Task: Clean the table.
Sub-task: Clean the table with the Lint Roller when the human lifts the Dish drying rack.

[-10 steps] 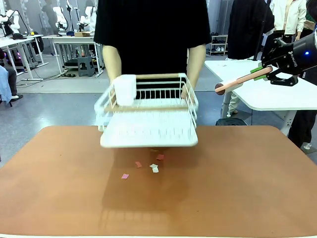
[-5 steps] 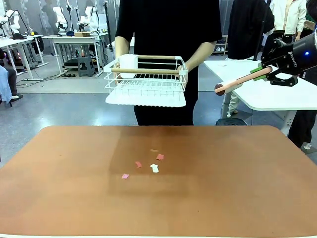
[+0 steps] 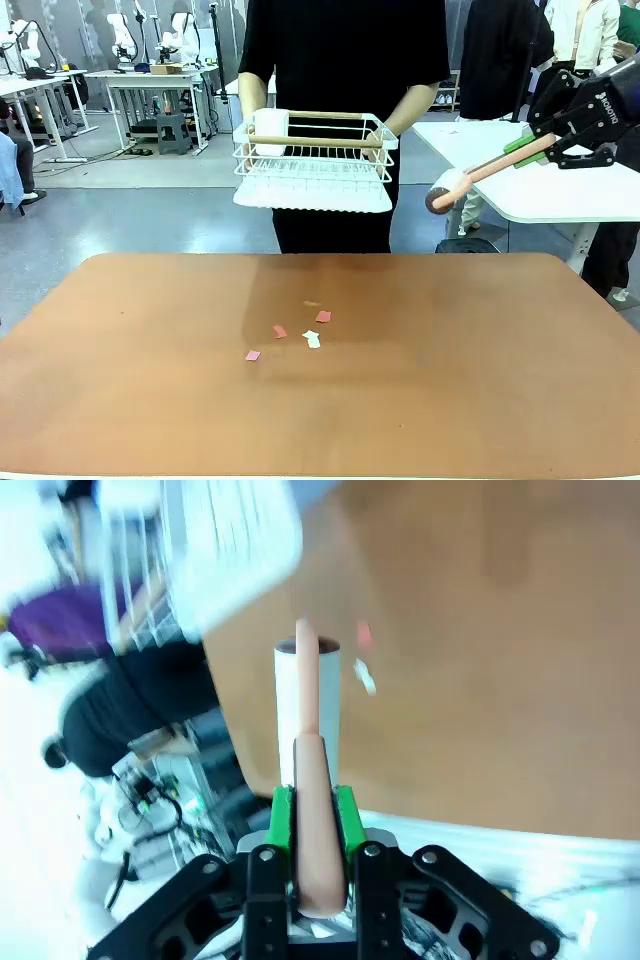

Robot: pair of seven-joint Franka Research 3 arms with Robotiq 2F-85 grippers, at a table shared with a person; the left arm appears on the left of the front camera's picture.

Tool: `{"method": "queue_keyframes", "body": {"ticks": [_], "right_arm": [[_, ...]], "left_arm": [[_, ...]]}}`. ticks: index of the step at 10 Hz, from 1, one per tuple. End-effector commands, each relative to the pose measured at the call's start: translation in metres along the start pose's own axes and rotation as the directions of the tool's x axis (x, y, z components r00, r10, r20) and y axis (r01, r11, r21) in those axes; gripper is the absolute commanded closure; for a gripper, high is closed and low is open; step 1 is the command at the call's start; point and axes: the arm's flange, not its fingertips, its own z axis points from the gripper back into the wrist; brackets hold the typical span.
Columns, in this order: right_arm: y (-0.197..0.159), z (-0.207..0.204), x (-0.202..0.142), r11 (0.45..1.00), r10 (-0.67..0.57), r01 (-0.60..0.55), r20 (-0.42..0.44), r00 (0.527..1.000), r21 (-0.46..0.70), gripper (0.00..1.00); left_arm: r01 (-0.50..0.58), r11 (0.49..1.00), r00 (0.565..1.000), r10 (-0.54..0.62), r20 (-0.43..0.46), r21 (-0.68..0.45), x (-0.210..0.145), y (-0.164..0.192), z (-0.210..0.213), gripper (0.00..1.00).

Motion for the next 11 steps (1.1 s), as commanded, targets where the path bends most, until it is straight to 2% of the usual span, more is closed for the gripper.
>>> {"method": "queue_keyframes", "body": {"ticks": [1, 3, 4, 5, 9, 10, 11], "right_arm": [[-0.004, -0.009, 0.021, 0.974, 0.174, -0.185, -0.088, 0.981, -0.130, 0.78], [-0.009, -0.014, 0.013, 0.932, 0.271, -0.288, -0.103, 0.957, -0.219, 0.78], [-0.003, -0.013, 0.006, 0.938, 0.272, -0.269, -0.019, 0.962, -0.218, 0.78], [-0.010, -0.019, 0.015, 0.958, 0.188, -0.213, -0.139, 0.972, -0.193, 0.78], [-0.011, -0.019, 0.016, 0.948, 0.213, -0.237, -0.129, 0.968, -0.211, 0.78], [-0.021, -0.044, 0.032, 0.927, 0.269, -0.306, -0.185, 0.945, -0.217, 0.78], [-0.033, -0.068, 0.040, 0.924, 0.294, -0.331, -0.197, 0.935, -0.193, 0.78]], "left_arm": [[0.001, 1.000, 1.000, -0.001, 0.007, 0.007, -0.001, 0.000, 0.003, 0.00], [0.001, 1.000, 1.000, -0.001, 0.007, 0.007, -0.001, 0.000, 0.003, 0.00], [0.001, 1.000, 1.000, -0.001, 0.007, 0.007, -0.001, 0.000, 0.003, 0.00], [0.001, 1.000, 1.000, -0.001, 0.007, 0.007, -0.001, 0.000, 0.003, 0.00], [0.001, 1.000, 1.000, -0.001, 0.007, 0.007, -0.001, 0.000, 0.003, 0.00], [0.001, 1.000, 1.000, -0.001, 0.007, 0.007, -0.001, 0.000, 0.003, 0.00], [0.001, 1.000, 1.000, -0.001, 0.007, 0.007, -0.001, 0.000, 0.003, 0.00]]}}
